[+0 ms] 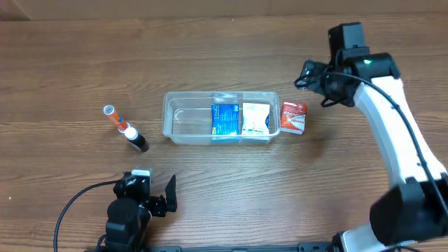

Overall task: Pack container
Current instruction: 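Place the blue box into the container beside the white box, then grasp the red Panadol box with the right gripper, then lower the red box into the container's left end and release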

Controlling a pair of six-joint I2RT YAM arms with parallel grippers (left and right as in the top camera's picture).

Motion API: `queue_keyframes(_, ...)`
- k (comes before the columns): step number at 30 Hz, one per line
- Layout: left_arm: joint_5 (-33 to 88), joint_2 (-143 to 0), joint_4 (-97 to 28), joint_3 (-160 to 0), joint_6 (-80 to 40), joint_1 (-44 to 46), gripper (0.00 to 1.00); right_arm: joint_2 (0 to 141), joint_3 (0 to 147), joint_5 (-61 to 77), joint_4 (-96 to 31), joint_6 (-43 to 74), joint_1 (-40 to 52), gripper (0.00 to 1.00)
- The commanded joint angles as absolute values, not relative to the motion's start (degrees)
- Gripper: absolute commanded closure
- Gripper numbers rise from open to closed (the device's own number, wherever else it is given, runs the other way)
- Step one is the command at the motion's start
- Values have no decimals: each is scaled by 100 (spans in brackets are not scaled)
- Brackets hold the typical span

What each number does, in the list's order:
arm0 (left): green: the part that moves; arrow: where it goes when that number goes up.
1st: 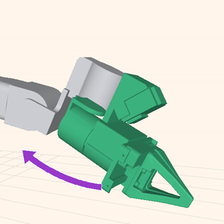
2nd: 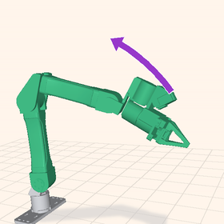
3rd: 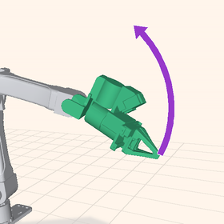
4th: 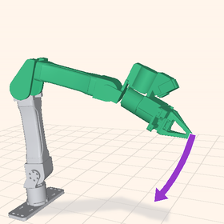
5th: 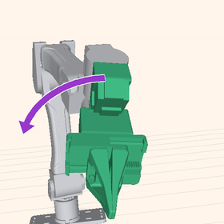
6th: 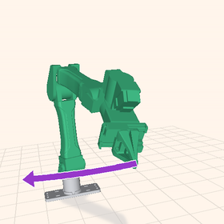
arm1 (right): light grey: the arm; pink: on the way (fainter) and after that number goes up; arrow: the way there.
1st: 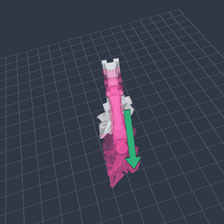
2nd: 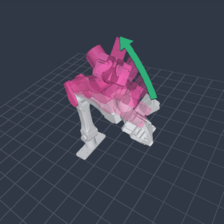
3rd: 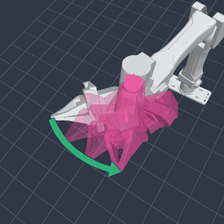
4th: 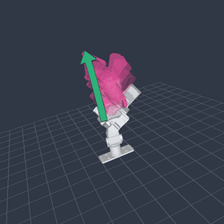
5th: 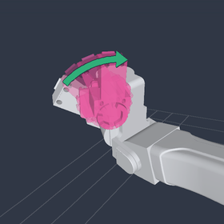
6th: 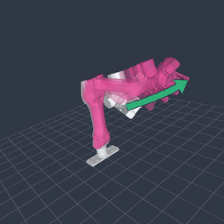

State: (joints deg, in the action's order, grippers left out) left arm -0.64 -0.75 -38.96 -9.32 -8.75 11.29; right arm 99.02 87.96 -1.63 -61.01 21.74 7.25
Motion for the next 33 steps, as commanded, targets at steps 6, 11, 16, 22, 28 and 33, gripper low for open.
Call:
queue_keyframes(6, -99, -27, -3870, -902, -768, 1181, 0, 11083, 8079, 316, -5354, 1800, 858, 2)
queue_keyframes(11, -99, -27, -3870, -902, -768, 1181, 0, 11380, 7819, 316, -5000, 1831, 856, 2)
queue_keyframes(16, -99, -27, -3870, -902, -768, 1181, 0, 11515, 7472, 266, -4510, 2064, 854, 16)
queue_keyframes(22, -99, -30, -3870, -902, -768, 1181, 0, 11065, 7699, -395, -5054, 2099, 838, 25)
queue_keyframes(28, -99, -27, -3870, -902, -768, 1181, 0, 9537, 8560, -377, -6361, 2078, 991, 29)
queue_keyframes(33, -99, -30, -3870, -902, -768, 1181, 0, 8759, 8580, 314, -5935, 2150, 1988, 33)
